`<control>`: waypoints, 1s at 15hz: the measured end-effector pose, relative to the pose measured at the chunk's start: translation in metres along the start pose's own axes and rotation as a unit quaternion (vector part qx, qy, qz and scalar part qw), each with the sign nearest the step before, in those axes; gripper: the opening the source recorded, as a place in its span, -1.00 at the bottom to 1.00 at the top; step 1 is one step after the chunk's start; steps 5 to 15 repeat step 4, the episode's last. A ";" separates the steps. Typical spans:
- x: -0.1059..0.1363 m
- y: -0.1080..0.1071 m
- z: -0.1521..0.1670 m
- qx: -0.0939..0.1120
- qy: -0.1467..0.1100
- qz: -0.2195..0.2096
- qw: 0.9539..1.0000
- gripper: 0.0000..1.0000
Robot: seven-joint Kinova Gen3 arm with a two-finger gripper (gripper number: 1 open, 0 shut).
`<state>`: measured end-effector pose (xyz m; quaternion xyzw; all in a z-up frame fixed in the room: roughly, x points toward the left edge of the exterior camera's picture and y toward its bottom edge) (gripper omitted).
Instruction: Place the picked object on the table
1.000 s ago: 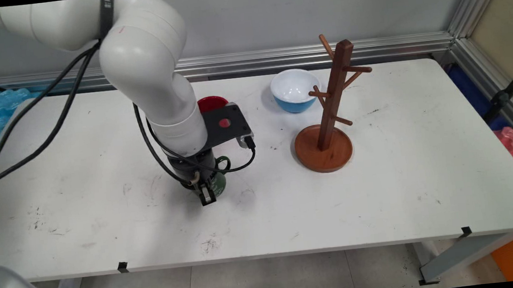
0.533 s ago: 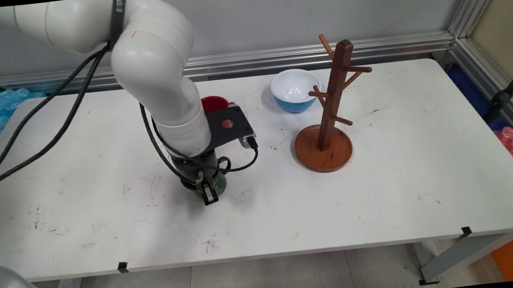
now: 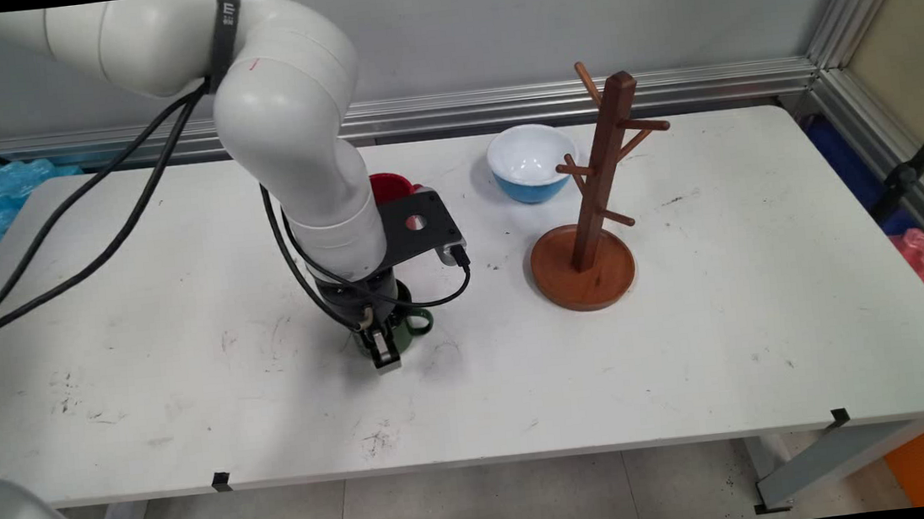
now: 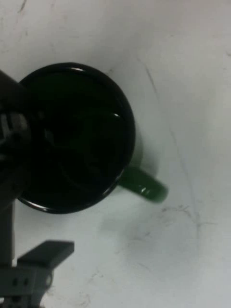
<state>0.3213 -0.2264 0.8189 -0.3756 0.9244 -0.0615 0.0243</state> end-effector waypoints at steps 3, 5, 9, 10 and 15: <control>-0.001 0.000 0.002 0.000 0.004 0.001 1.000 1.00; -0.001 0.000 0.002 0.001 0.007 0.003 1.000 1.00; -0.001 0.000 0.002 0.001 0.007 0.003 1.000 1.00; -0.001 0.000 0.002 0.001 0.007 0.003 1.000 1.00; -0.001 0.000 0.002 0.001 0.007 0.003 1.000 1.00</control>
